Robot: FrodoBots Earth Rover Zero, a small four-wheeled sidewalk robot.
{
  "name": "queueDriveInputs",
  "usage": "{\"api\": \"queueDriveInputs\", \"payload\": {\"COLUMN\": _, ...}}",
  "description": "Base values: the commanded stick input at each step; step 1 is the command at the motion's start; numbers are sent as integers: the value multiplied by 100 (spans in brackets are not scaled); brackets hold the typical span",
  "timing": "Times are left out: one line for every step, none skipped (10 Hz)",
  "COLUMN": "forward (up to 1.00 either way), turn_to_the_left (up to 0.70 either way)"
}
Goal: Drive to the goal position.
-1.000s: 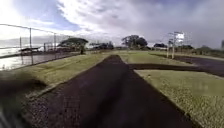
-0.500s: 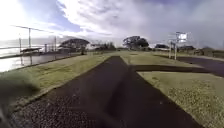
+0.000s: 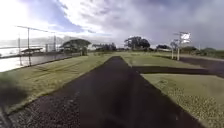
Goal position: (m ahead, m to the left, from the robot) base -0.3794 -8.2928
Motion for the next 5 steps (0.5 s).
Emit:
{"api": "queueDriveInputs", "payload": {"forward": 70, "turn_to_the_left": 0}}
{"api": "queueDriveInputs", "payload": {"forward": 70, "turn_to_the_left": 0}}
{"api": "queueDriveInputs", "payload": {"forward": 70, "turn_to_the_left": 0}}
{"api": "queueDriveInputs", "payload": {"forward": 70, "turn_to_the_left": 0}}
{"api": "queueDriveInputs", "payload": {"forward": 70, "turn_to_the_left": 0}}
